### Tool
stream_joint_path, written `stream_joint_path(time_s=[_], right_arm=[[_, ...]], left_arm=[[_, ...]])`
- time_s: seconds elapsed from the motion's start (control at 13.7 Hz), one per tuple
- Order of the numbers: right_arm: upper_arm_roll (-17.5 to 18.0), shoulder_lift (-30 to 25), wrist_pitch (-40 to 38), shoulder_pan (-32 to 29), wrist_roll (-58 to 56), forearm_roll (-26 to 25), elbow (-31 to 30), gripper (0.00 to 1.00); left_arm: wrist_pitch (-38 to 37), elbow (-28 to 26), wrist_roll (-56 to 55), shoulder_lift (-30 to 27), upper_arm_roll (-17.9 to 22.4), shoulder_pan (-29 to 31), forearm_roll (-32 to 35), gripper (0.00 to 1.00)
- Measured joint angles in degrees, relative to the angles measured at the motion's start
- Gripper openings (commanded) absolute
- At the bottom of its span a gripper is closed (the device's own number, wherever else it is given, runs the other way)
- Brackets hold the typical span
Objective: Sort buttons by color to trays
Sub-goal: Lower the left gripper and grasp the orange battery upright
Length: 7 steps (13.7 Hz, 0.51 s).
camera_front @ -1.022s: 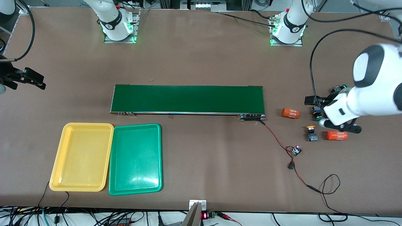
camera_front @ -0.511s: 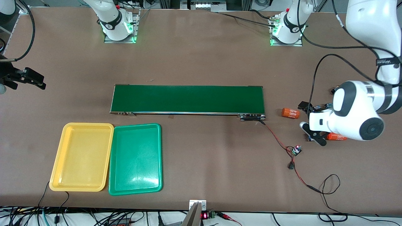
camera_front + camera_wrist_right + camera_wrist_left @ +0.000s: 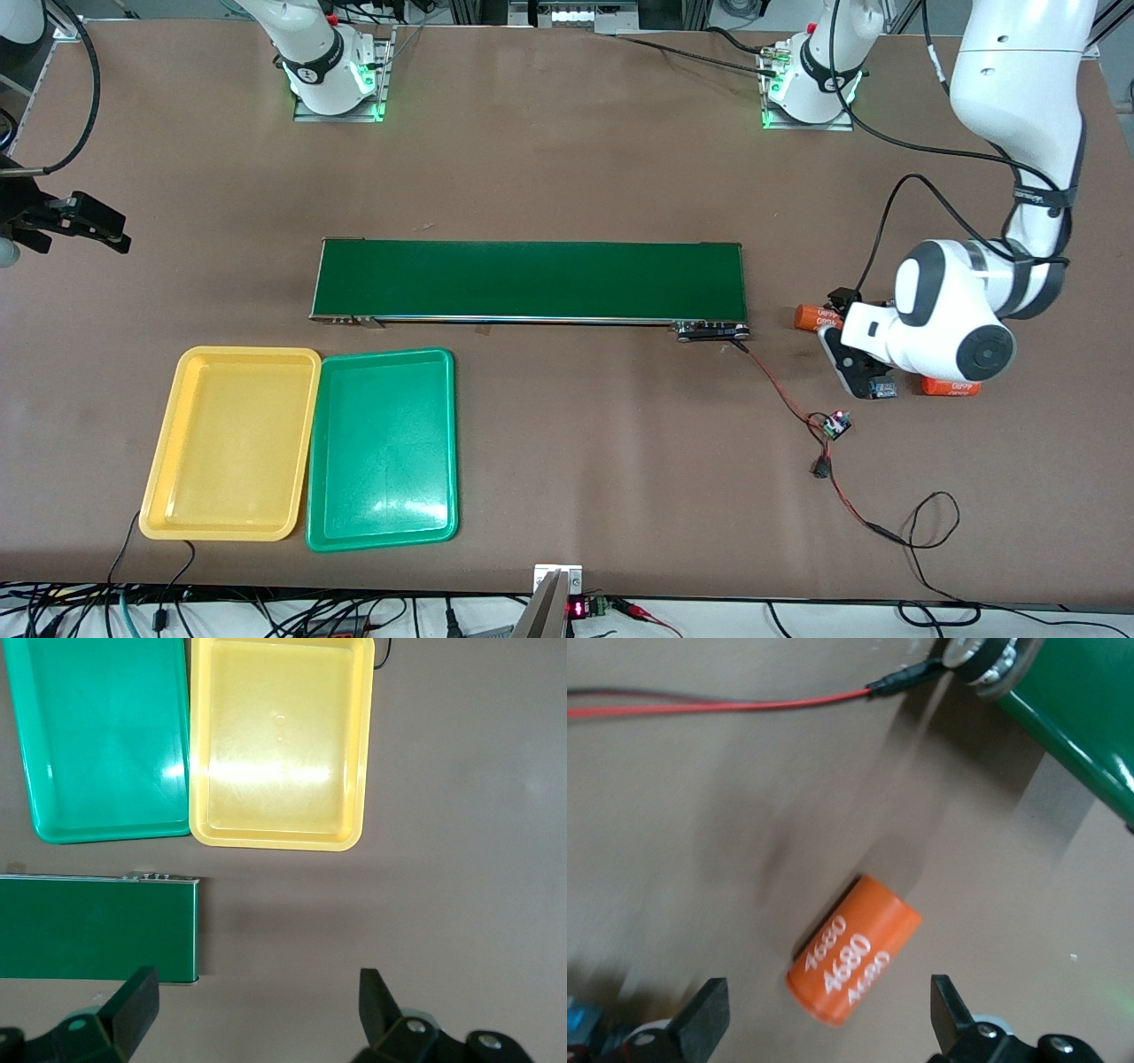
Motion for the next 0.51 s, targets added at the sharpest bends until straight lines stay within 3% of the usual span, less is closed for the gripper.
stream_joint_path(time_s=[0.51], right_arm=[[0.0, 0.01, -0.02, -0.01, 0.05, 0.01, -0.03, 1.0]], left_arm=[[10.37, -12.48, 11.22, -6.2, -1.09, 0.01, 0.0, 1.0]])
